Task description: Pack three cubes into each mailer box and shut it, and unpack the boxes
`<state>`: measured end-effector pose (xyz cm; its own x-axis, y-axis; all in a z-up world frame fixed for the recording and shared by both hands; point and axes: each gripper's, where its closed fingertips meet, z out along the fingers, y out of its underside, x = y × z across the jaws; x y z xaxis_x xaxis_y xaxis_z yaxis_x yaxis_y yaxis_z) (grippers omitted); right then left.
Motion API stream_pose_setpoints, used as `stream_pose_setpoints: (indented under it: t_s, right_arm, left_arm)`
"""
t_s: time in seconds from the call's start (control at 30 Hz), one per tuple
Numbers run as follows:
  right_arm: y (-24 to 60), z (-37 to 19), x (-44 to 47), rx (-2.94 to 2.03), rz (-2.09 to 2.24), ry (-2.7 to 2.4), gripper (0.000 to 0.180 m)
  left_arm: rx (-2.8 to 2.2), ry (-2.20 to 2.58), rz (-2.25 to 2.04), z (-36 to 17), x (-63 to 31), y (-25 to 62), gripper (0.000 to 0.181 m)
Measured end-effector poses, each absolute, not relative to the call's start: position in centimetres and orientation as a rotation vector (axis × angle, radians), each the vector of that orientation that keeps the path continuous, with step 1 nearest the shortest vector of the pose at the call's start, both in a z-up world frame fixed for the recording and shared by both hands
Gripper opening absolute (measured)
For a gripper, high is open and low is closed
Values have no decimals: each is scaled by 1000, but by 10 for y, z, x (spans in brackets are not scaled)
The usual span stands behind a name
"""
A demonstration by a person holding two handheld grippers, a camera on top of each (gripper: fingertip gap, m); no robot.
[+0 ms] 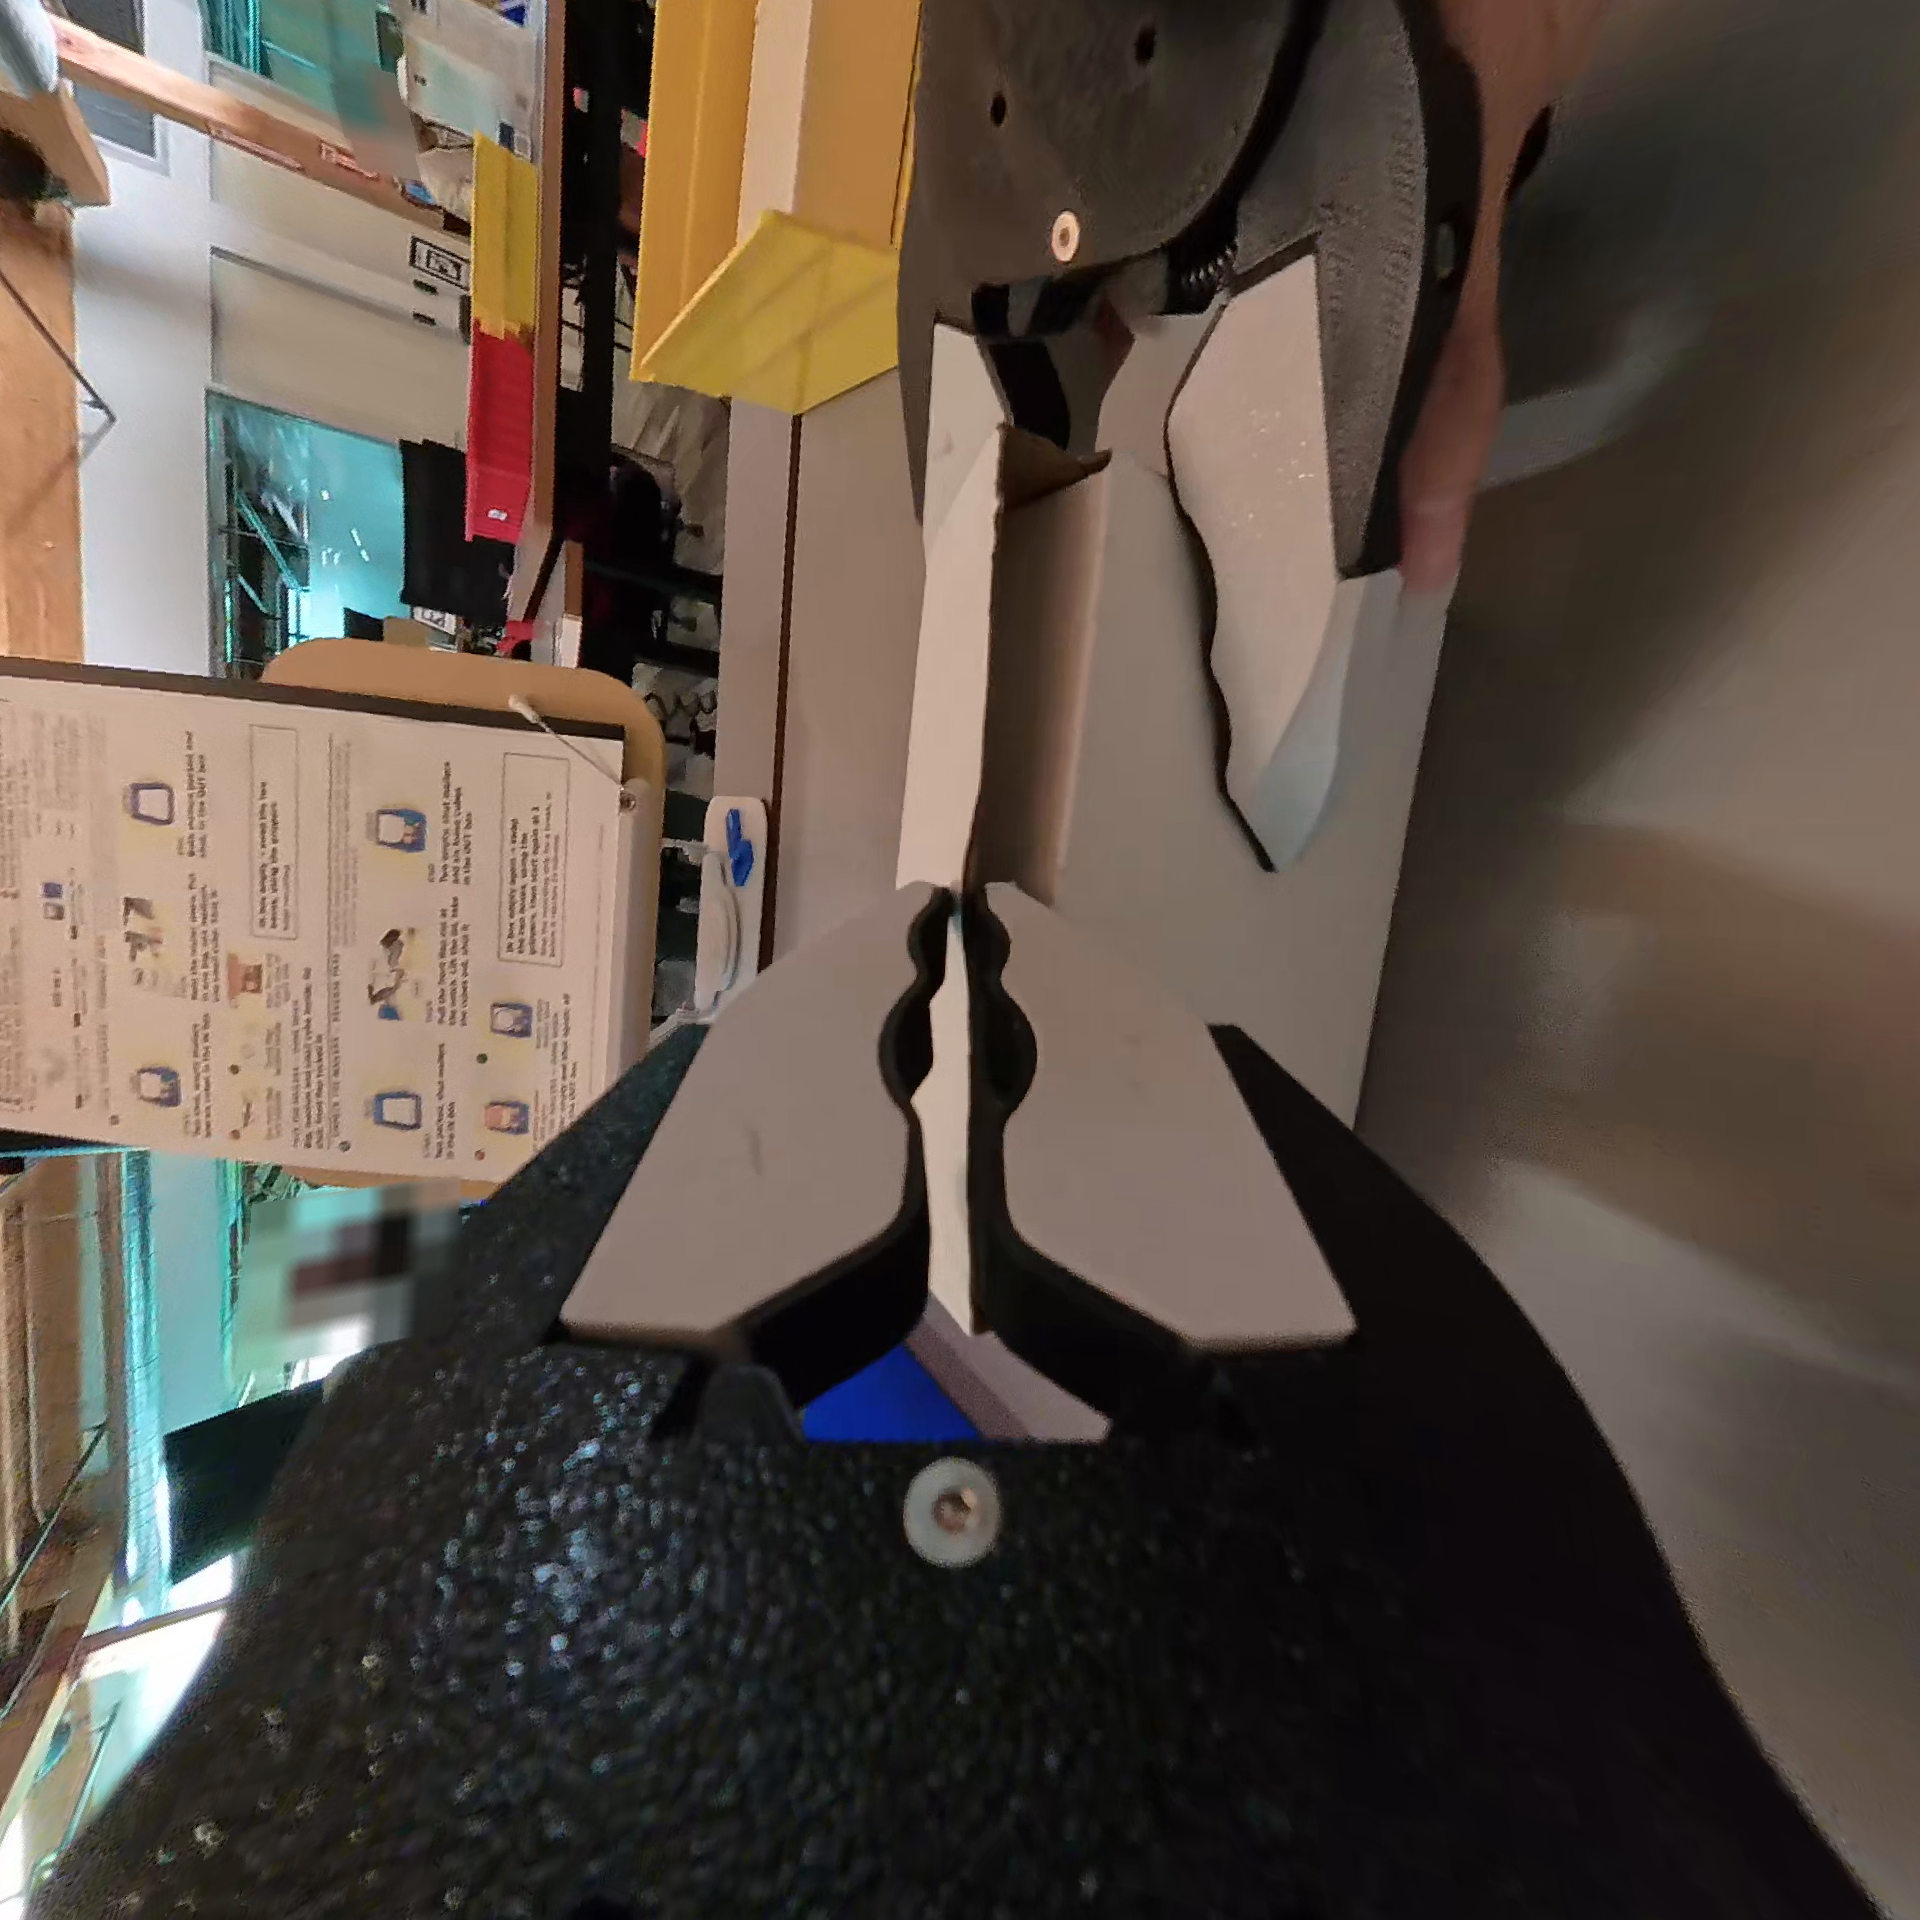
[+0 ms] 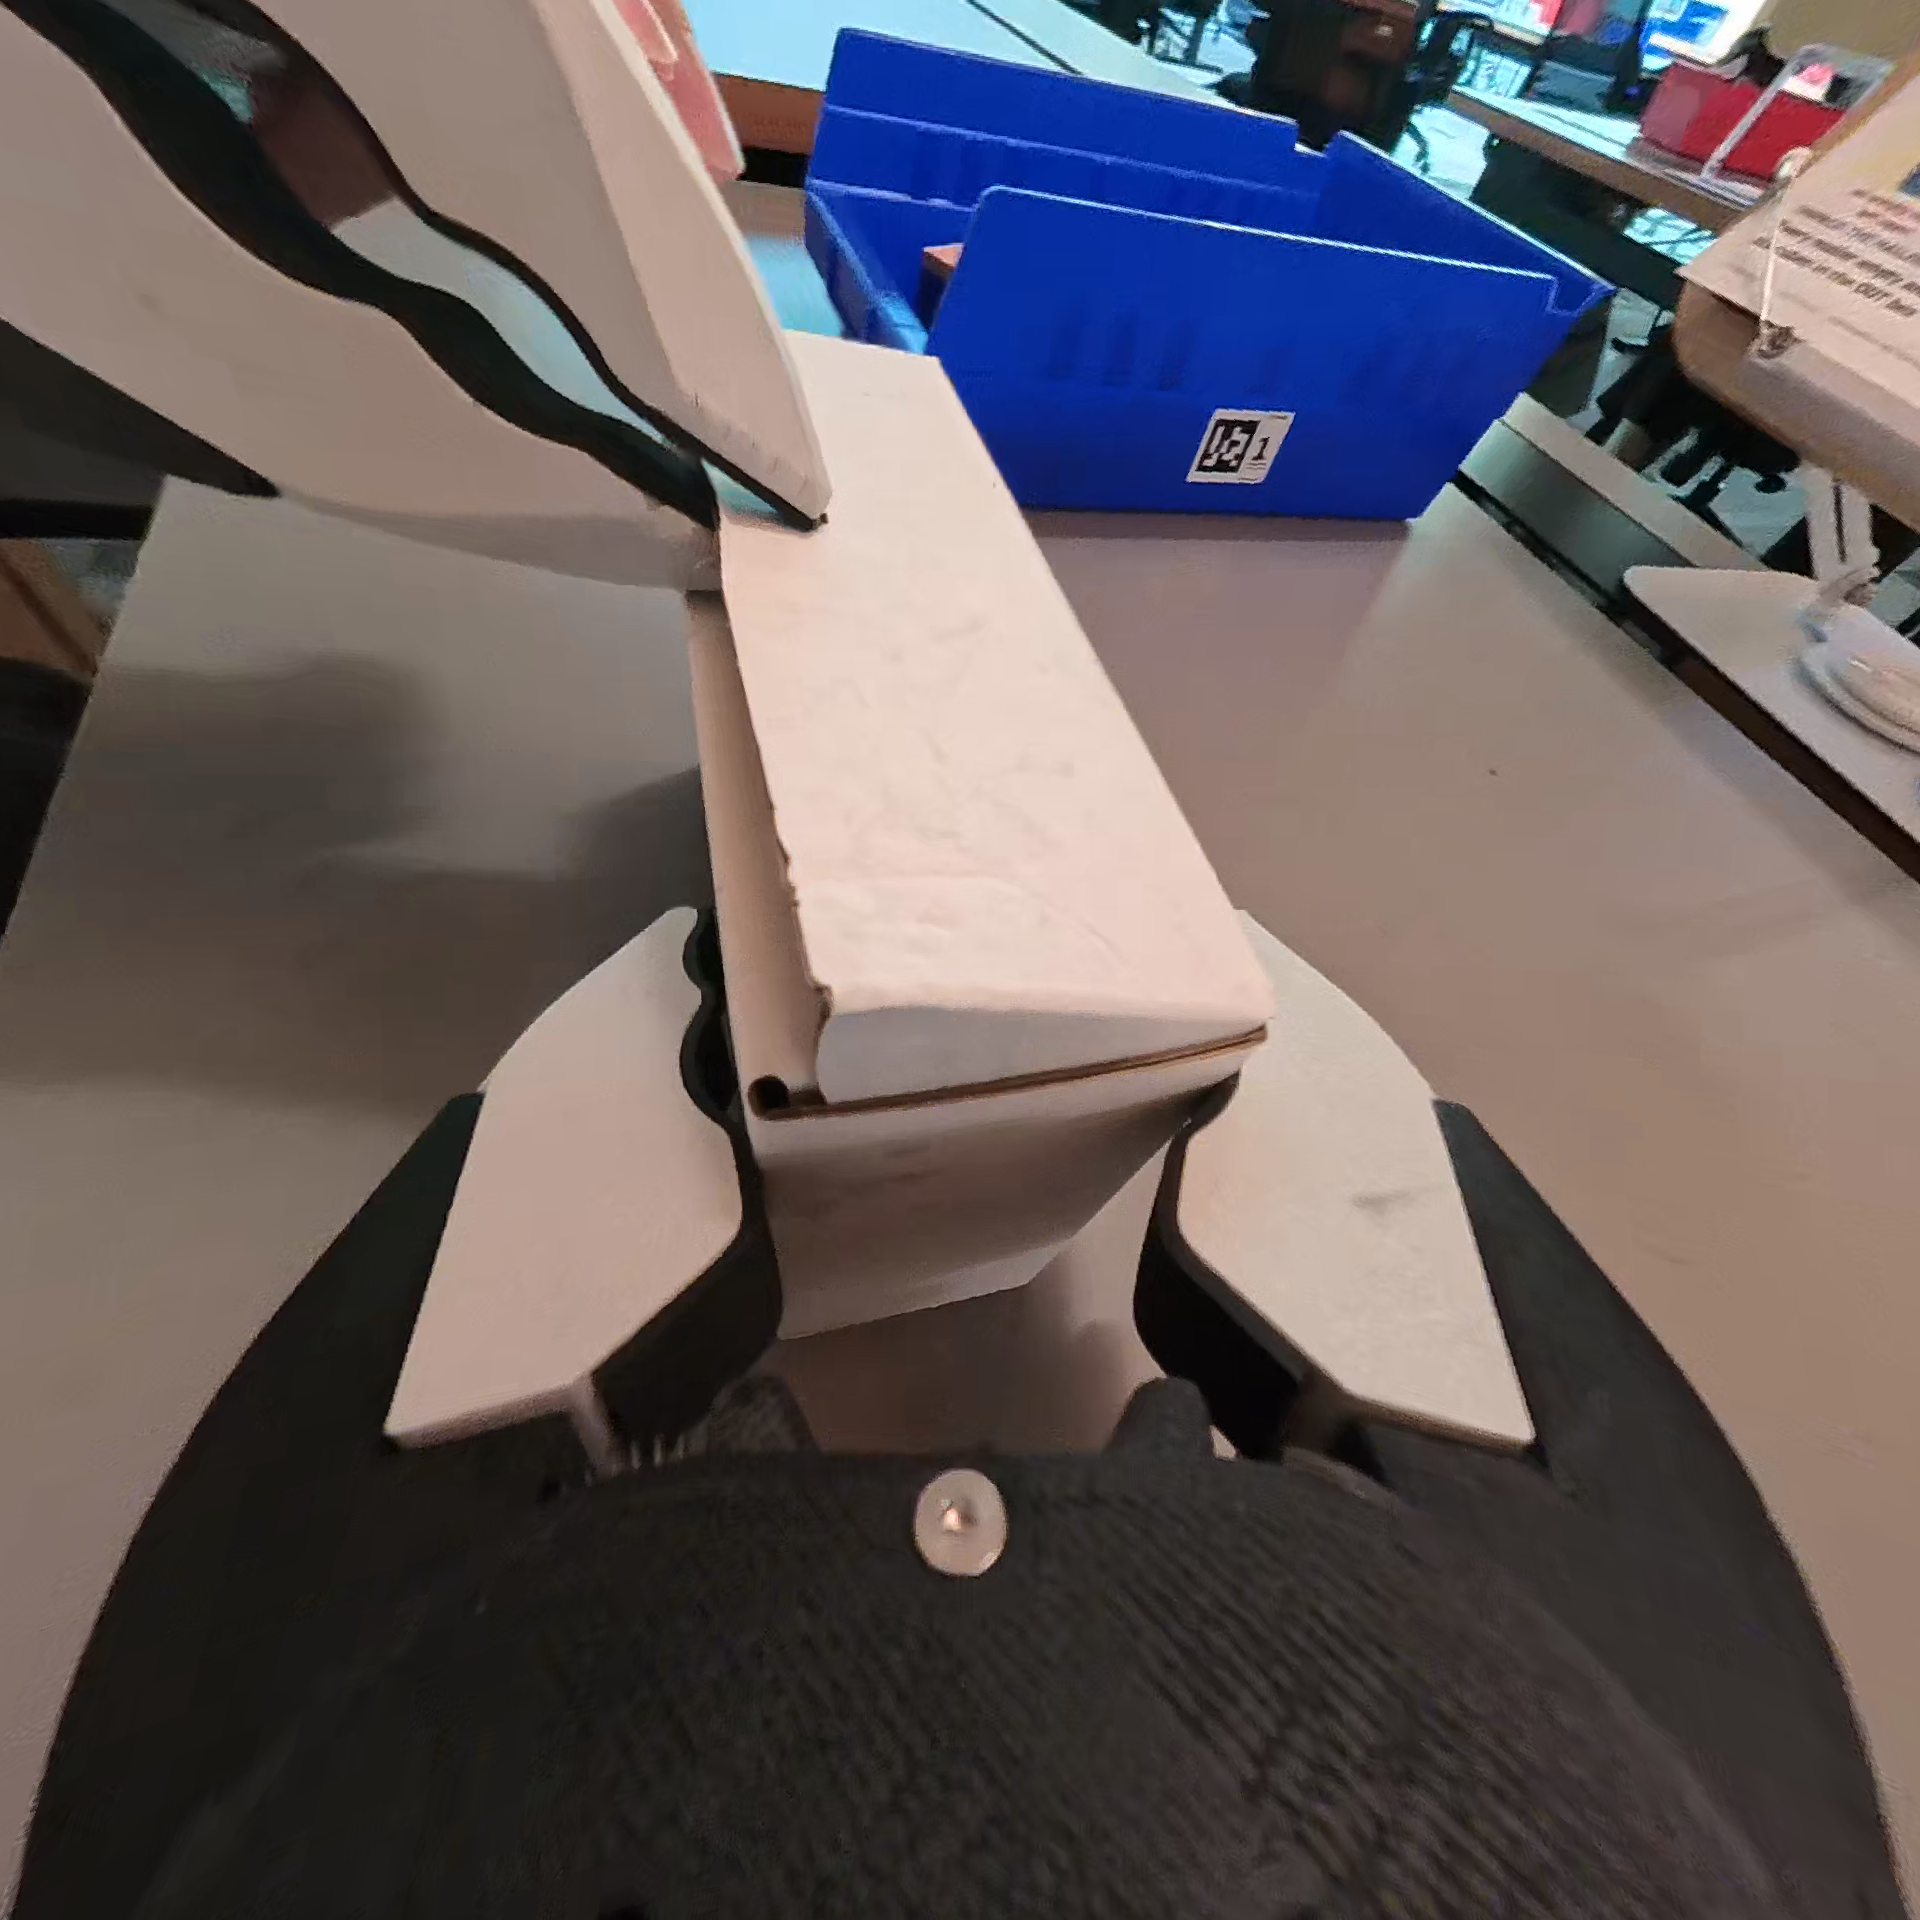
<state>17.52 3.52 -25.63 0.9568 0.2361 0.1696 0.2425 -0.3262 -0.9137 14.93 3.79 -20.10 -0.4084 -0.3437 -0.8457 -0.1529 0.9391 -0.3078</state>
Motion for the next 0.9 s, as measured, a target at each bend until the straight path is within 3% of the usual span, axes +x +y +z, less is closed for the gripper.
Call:
stream_pose_setpoints:
  t_s: [0.03,0.3,0.5,0.63,0.83,0.9]
  right_arm:
    - [35,-258,174,-1935,-4,-346,86]
    - [32,-263,163,-2031,-5,-394,87]
    - [30,-261,165,-1997,10,-413,87]
    - [30,-260,159,-1955,24,-464,87]
    - [24,-259,156,-1939,52,-482,85]
    - [23,-259,155,-1926,72,-479,84]
  left_arm:
    - [-363,1969,-204,-197,151,40,2]
    - [-503,1825,-324,-163,152,56,7]
    - [-604,1918,-321,-171,127,97,35]
    - [-726,1932,-388,-176,130,111,21]
    - [-1376,1783,-996,-178,143,121,19]
    - [-1371,1771,-1098,-178,143,119,19]
